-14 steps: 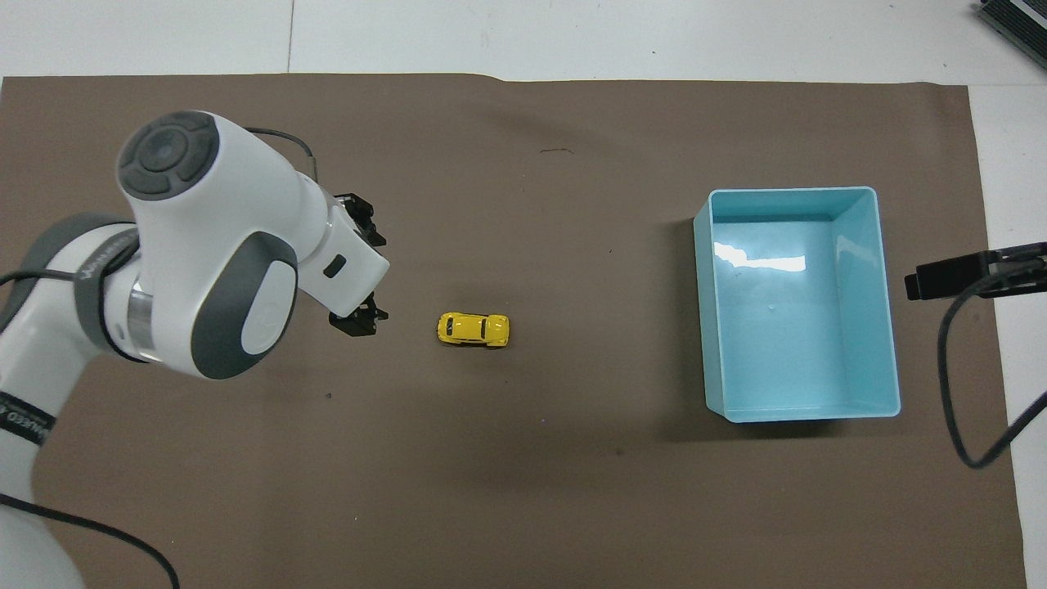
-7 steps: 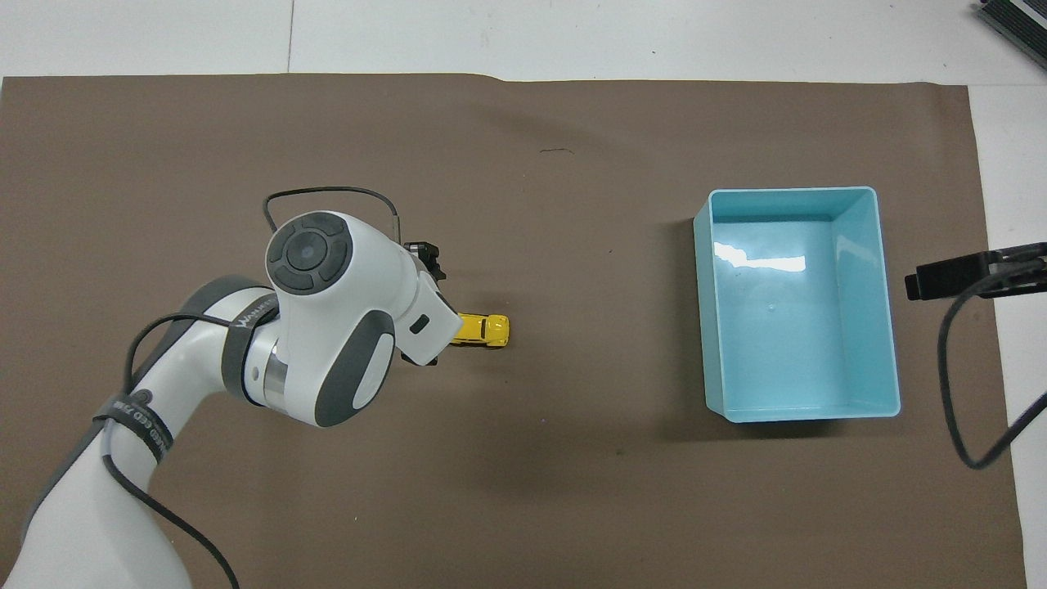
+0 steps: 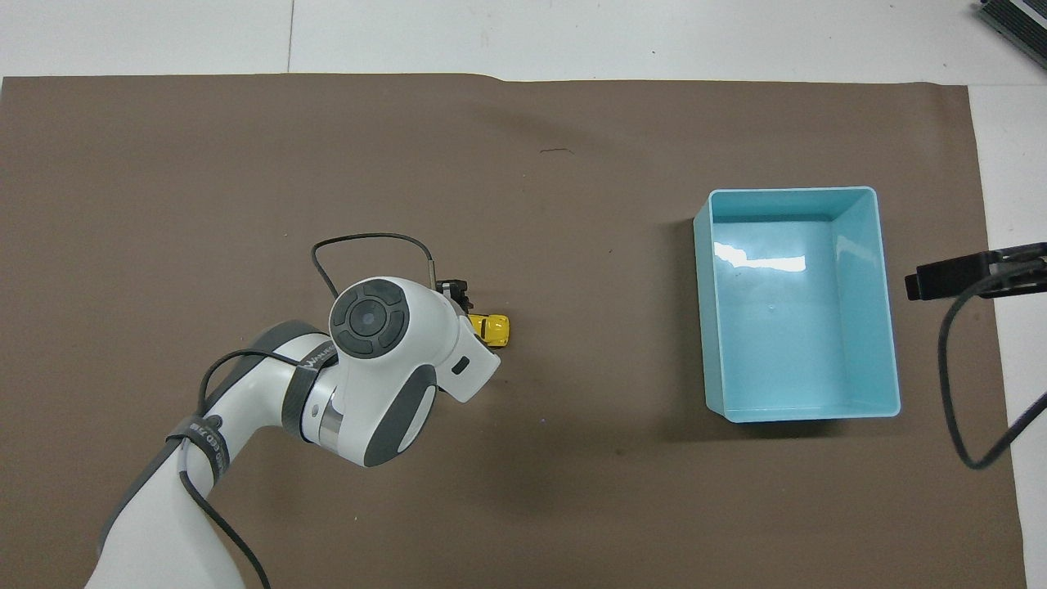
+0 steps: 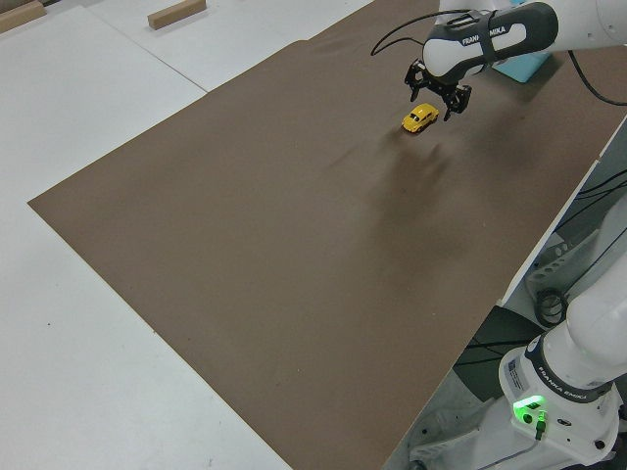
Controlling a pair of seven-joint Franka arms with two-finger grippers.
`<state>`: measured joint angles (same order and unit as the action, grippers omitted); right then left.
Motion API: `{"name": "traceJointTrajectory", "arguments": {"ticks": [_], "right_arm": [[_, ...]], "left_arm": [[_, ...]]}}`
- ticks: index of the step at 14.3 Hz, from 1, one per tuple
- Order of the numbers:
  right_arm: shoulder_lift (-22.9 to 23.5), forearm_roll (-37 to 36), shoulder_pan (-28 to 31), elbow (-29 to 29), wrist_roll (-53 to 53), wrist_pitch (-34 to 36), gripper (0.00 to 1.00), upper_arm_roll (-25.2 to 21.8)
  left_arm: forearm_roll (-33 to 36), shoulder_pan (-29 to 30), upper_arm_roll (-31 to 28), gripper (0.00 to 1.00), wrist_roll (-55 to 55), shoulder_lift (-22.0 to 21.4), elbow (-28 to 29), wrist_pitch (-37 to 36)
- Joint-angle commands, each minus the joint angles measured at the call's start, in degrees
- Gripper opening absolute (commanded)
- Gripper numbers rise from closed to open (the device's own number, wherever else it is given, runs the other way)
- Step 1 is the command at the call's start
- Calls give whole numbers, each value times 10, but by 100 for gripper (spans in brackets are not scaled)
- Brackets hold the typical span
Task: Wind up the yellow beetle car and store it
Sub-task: 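Lower the left gripper and grip the yellow car against the table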
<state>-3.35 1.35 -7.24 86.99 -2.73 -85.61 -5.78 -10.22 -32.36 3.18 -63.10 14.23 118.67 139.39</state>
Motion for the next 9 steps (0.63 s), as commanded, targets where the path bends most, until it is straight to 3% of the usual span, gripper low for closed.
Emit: {"name": "traceJointTrajectory", "arguments": {"ticks": [1,2,3,4,5,6,9], "right_arm": [[-14,6,4,15,-18,-3,100,0],[-14,6,4,16,-19,-3,100,0],[-14,6,4,16,-19,-3,100,0],[-14,6,4,16,-19,-3,100,0],[-14,6,4,16,-19,-5,100,0],[-14,6,4,16,-19,-6,100,0],[-14,6,4,16,-19,-5,100,0]], "left_arm": [[-9,-23,-13,100,20,11,9,25],[-8,-23,-13,97,34,11,10,23],[-5,-24,-13,79,52,11,10,20],[-3,-24,-13,50,63,11,9,19],[-1,-24,-14,5,64,11,7,18],[11,-24,-13,0,62,12,6,18],[32,-22,-13,0,61,12,6,16]]}}
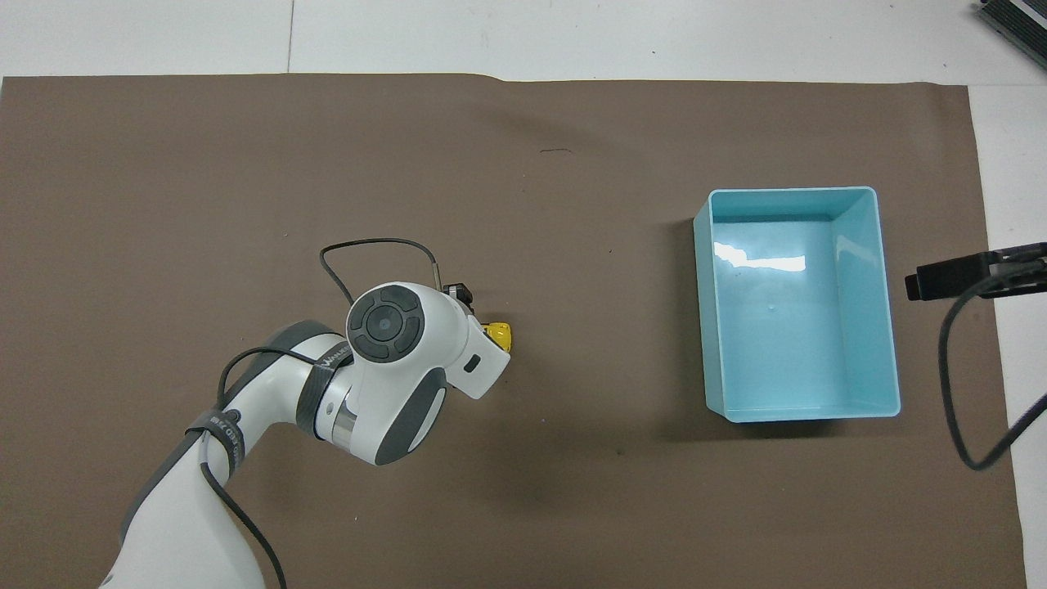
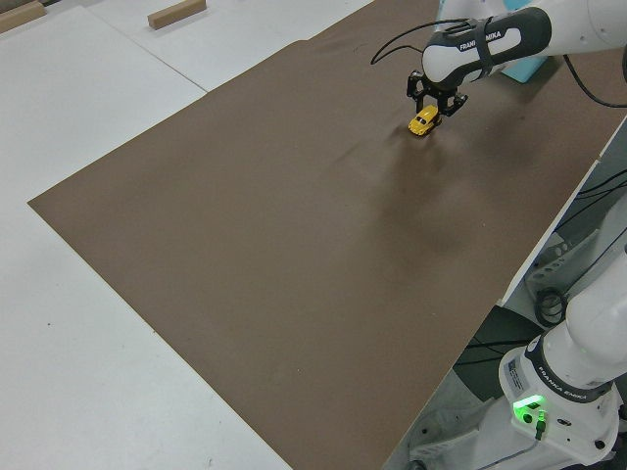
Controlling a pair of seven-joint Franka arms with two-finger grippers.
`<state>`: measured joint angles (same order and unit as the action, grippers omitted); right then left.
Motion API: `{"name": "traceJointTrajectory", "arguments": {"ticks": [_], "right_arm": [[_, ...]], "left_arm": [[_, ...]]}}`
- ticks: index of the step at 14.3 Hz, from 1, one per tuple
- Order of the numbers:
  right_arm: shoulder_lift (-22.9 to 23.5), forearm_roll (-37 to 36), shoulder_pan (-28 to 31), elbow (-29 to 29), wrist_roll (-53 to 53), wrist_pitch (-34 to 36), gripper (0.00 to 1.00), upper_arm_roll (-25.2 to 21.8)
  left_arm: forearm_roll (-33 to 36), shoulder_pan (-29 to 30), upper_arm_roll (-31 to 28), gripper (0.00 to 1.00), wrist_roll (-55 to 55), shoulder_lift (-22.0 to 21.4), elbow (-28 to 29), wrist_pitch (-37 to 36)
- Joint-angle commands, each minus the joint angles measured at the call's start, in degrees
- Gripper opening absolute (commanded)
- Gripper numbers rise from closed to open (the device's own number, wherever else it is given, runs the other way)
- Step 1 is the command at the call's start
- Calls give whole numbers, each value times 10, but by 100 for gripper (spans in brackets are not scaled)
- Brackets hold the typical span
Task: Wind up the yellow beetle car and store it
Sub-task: 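Lower the left gripper and grip the yellow car against the table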
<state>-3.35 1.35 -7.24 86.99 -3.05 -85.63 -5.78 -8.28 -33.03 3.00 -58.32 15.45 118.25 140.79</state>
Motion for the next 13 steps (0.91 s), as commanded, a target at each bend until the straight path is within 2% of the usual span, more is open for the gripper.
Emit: {"name": "traceJointTrajectory", "arguments": {"ticks": [1,13], "right_arm": [[-14,6,4,16,-16,-5,100,0],[-17,5,4,20,-44,-9,100,0]], "left_arm": [[12,-12,-12,0,12,0,10,2],[12,49,-13,0,-59,5,14,-7]]}}
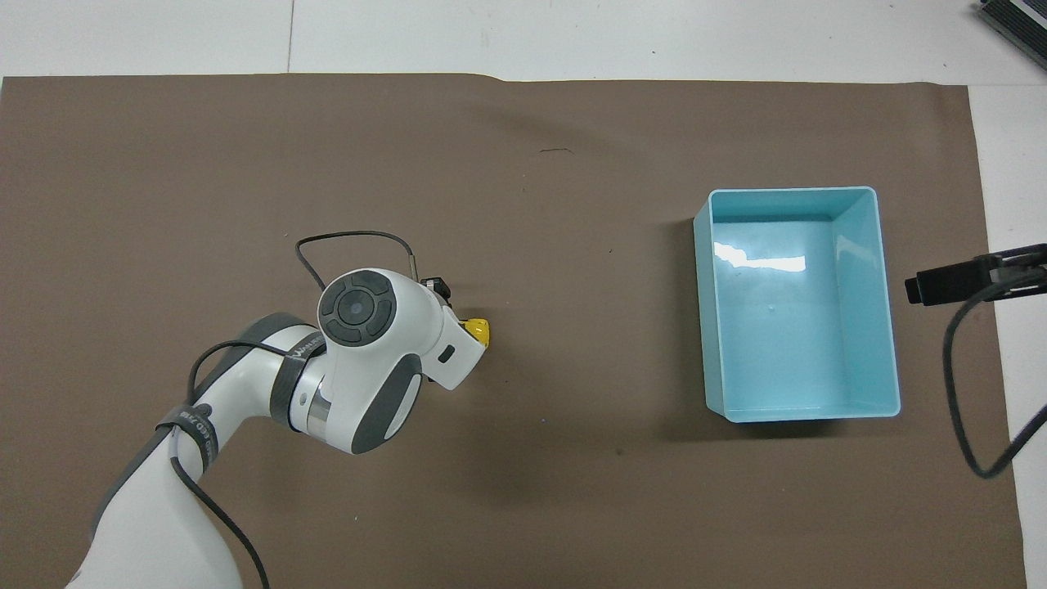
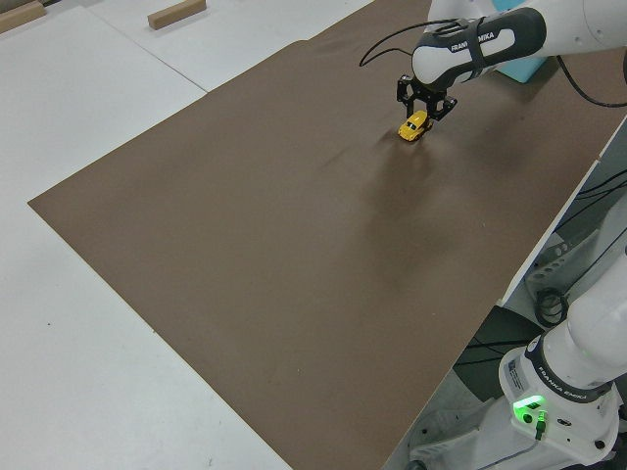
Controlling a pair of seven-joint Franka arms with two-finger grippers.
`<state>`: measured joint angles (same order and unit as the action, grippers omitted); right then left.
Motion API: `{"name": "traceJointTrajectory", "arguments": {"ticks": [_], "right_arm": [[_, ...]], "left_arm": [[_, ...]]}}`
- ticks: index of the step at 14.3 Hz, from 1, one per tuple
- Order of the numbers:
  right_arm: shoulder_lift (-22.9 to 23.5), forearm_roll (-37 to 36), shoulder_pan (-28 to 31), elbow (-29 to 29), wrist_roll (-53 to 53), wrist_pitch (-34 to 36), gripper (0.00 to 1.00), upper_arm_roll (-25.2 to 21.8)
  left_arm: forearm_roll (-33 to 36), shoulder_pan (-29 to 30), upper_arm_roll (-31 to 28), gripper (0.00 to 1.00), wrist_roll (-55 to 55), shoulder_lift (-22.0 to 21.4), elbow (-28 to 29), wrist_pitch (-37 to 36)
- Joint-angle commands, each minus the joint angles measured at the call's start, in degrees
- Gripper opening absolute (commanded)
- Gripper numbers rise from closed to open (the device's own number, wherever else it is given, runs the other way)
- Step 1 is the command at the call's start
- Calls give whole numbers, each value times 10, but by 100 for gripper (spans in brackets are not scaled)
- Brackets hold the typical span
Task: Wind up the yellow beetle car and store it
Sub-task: 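Lower the left gripper and grip the yellow car against the table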
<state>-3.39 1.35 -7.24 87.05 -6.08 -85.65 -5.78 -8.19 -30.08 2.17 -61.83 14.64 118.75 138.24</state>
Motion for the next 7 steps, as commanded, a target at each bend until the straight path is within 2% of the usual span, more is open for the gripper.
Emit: {"name": "traceJointTrajectory", "arguments": {"ticks": [1,7], "right_arm": [[-16,5,4,19,-14,-8,100,0],[-17,6,3,20,-14,-7,100,1]], "left_arm": [[12,24,-5,0,-31,14,9,18],[12,63,-5,0,-76,14,13,13]]}}
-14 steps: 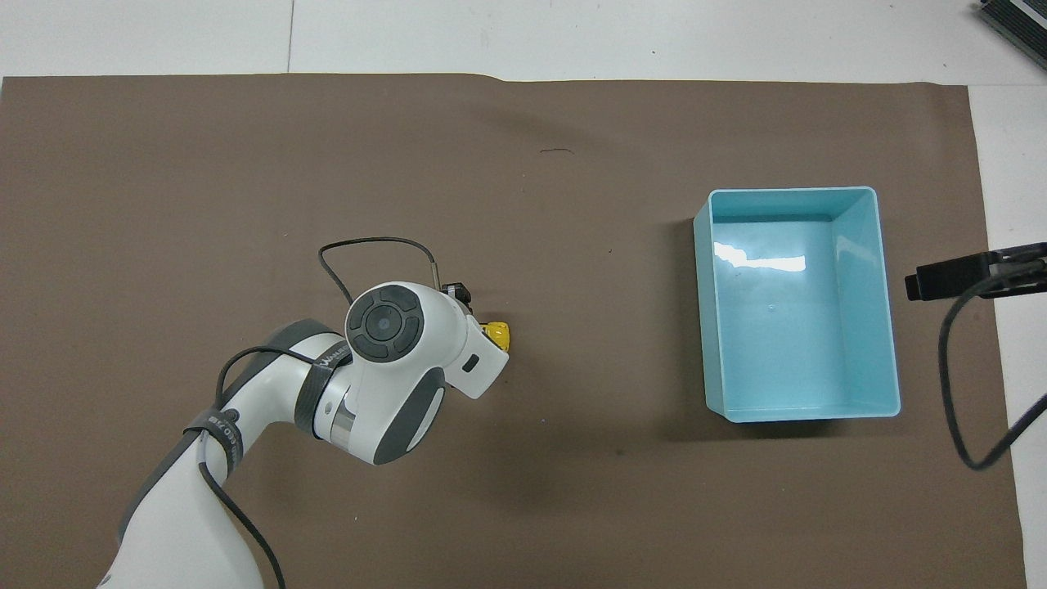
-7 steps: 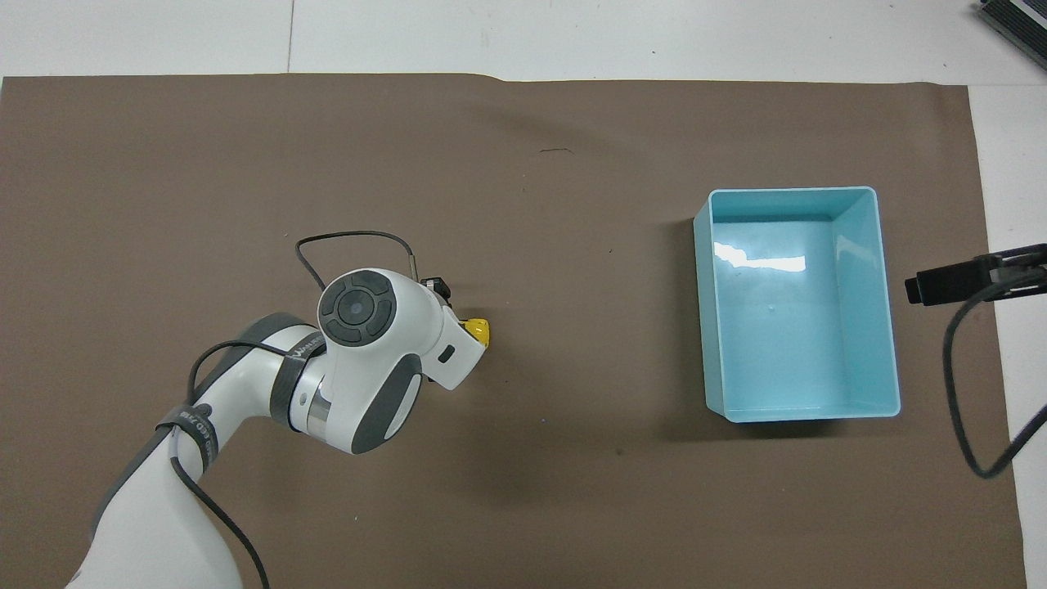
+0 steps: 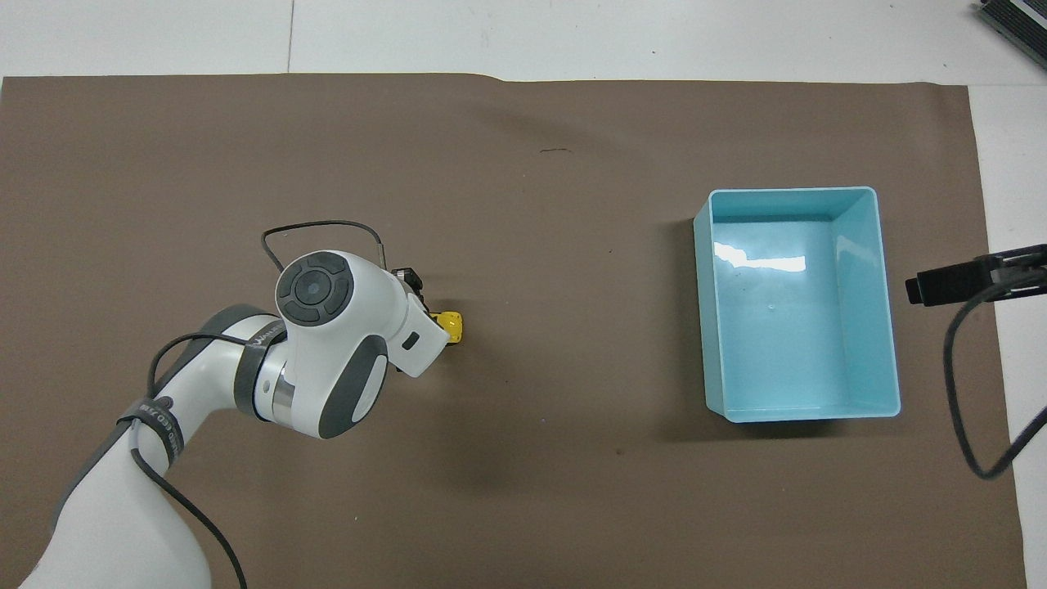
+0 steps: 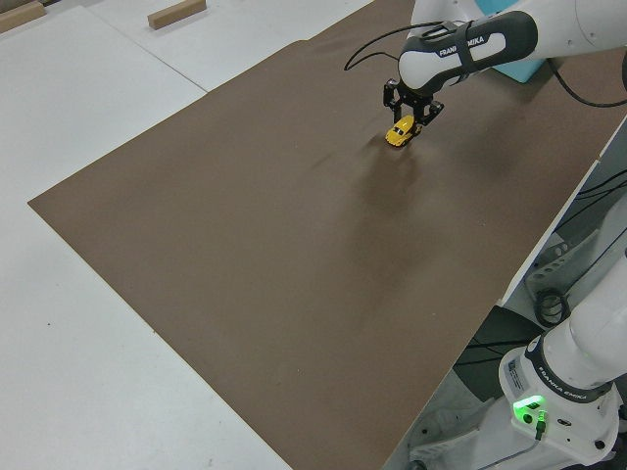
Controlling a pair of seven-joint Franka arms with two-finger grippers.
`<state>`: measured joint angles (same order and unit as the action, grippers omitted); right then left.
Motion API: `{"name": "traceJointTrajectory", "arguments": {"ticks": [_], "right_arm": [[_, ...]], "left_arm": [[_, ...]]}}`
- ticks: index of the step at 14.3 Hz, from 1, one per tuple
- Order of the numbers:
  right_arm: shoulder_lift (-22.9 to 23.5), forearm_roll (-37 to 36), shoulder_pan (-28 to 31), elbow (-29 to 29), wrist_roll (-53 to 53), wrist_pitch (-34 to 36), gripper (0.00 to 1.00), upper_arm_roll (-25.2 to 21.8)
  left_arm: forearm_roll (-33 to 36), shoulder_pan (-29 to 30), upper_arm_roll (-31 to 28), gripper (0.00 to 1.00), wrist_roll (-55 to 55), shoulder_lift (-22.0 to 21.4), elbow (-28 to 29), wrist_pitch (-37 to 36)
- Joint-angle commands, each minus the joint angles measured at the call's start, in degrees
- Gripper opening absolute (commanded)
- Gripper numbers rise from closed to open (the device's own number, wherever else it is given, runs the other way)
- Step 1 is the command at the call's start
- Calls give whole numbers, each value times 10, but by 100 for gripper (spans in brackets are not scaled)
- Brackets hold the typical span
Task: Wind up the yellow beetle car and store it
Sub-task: 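Drag the yellow car backward with the left gripper to wind it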
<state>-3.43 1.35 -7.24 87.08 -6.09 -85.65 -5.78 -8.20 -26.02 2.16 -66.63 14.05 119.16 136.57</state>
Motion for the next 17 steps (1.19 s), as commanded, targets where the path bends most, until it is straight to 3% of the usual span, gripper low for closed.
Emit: {"name": "traceJointTrajectory", "arguments": {"ticks": [1,15,16,17], "right_arm": [[-17,6,2,20,-14,-7,100,1],[-16,10,-1,19,-15,-7,100,2],[-16,10,1,19,-15,-7,100,2],[-16,10,1,19,-15,-7,100,2]], "left_arm": [[12,25,-5,0,-34,20,9,30],[12,103,-6,0,-128,23,12,28],[13,99,-7,24,-128,20,8,27],[15,92,-7,86,-128,13,7,24]]}}
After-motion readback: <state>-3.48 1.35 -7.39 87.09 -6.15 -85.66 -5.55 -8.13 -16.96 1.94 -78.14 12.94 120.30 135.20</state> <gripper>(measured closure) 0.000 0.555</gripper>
